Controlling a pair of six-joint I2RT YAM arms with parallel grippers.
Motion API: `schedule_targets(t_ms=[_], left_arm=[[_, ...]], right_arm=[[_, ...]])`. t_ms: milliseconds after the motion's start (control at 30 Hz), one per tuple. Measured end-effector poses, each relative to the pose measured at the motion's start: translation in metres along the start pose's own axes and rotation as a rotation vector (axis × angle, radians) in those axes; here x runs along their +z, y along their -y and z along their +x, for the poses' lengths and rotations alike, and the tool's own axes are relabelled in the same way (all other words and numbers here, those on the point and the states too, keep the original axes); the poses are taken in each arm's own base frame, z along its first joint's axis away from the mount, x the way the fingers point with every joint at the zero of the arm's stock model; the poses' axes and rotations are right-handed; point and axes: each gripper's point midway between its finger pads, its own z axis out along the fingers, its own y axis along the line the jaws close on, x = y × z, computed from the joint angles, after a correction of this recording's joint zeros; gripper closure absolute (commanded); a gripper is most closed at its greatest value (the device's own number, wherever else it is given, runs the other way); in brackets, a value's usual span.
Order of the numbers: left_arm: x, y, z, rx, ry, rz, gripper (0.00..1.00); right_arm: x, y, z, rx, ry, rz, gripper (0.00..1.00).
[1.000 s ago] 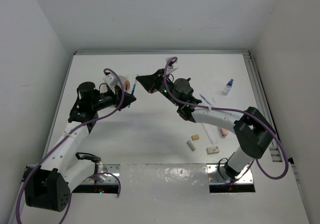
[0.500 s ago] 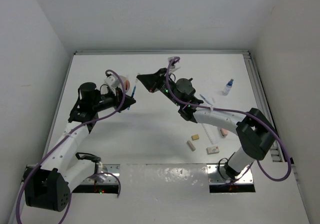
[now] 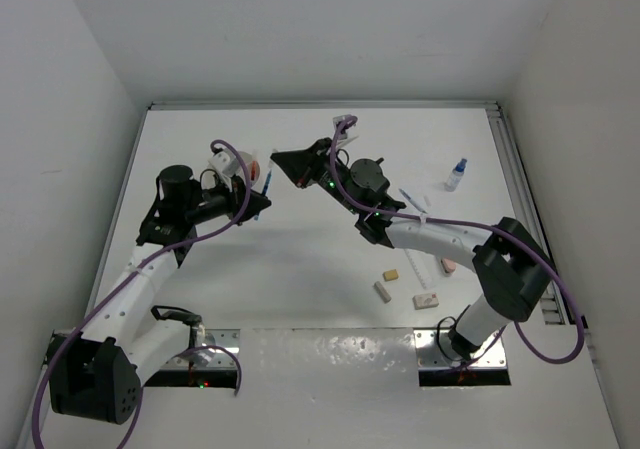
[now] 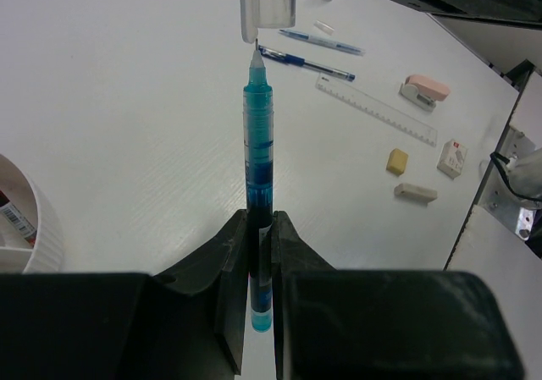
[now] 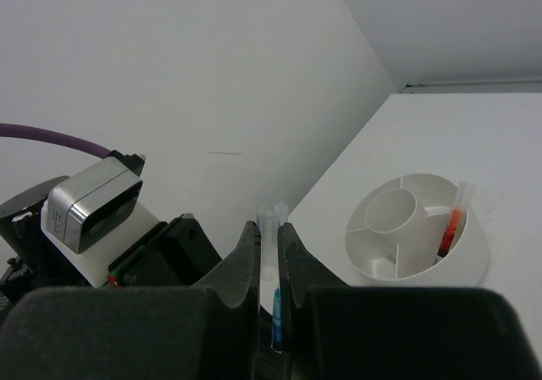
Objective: Sort the stationery into containers
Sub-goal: Close the pen cap on the pen.
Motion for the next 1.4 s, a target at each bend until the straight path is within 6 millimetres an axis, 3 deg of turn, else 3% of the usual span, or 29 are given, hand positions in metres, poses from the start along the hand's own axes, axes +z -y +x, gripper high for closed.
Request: schedule_targets(t_ms=[900, 1400], left_arm=[[-0.001, -0.002, 0.0, 0.0, 0.002, -0.006, 1.0], [-0.001, -0.004, 0.0, -0.004, 0.0, -0.018, 1.0]], right_arm=[[-0.002, 0.003, 0.006, -0.019, -0.017, 0.01, 1.0], [0.0, 0.009, 0.021, -0.006, -0.046, 0.02, 1.0]])
